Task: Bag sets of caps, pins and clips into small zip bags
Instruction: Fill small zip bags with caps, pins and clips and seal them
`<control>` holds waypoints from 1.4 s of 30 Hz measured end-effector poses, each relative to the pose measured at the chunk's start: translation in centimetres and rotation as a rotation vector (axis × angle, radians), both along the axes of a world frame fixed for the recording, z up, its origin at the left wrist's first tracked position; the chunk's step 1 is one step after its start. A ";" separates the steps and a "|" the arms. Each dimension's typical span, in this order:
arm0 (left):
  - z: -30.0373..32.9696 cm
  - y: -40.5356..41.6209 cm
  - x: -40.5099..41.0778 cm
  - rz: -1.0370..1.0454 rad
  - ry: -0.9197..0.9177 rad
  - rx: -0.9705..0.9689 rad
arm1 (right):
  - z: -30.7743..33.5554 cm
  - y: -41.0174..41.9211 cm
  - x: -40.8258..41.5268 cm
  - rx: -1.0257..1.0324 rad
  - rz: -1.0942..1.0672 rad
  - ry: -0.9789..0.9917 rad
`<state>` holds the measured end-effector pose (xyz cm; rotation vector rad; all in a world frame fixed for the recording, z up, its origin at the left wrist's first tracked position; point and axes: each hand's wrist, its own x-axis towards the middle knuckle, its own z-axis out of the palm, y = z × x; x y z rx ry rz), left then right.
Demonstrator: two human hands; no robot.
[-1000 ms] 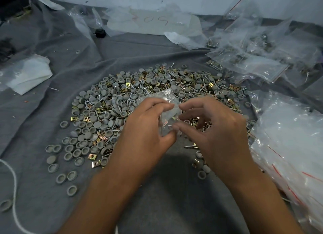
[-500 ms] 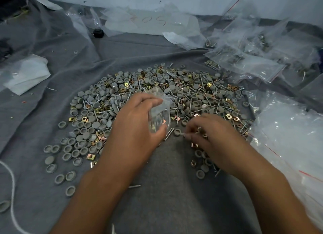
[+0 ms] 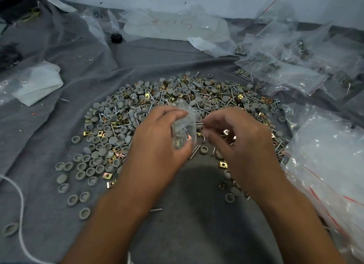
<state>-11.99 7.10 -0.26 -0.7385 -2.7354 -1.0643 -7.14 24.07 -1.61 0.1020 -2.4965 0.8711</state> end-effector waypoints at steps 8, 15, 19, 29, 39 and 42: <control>0.3 -0.5 -0.3 0.126 0.101 -0.004 | -2.0 -0.2 -1.3 0.418 0.066 -0.442; -0.5 -0.5 -0.5 0.043 0.053 -0.055 | -2.4 0.5 -1.0 0.483 0.091 -0.450; -0.4 -0.7 -0.7 0.050 0.049 -0.037 | -2.8 0.2 -0.6 0.539 0.098 -0.428; -0.8 -0.1 -0.3 -0.016 0.023 -0.082 | -0.4 -0.6 -0.6 -0.018 0.069 0.143; -0.8 0.0 -0.4 0.000 0.022 -0.041 | -0.4 -0.6 -0.9 -0.074 -0.006 0.101; -0.7 -0.2 -0.3 0.014 0.036 -0.036 | -0.7 1.6 -0.7 -0.066 -0.218 -0.235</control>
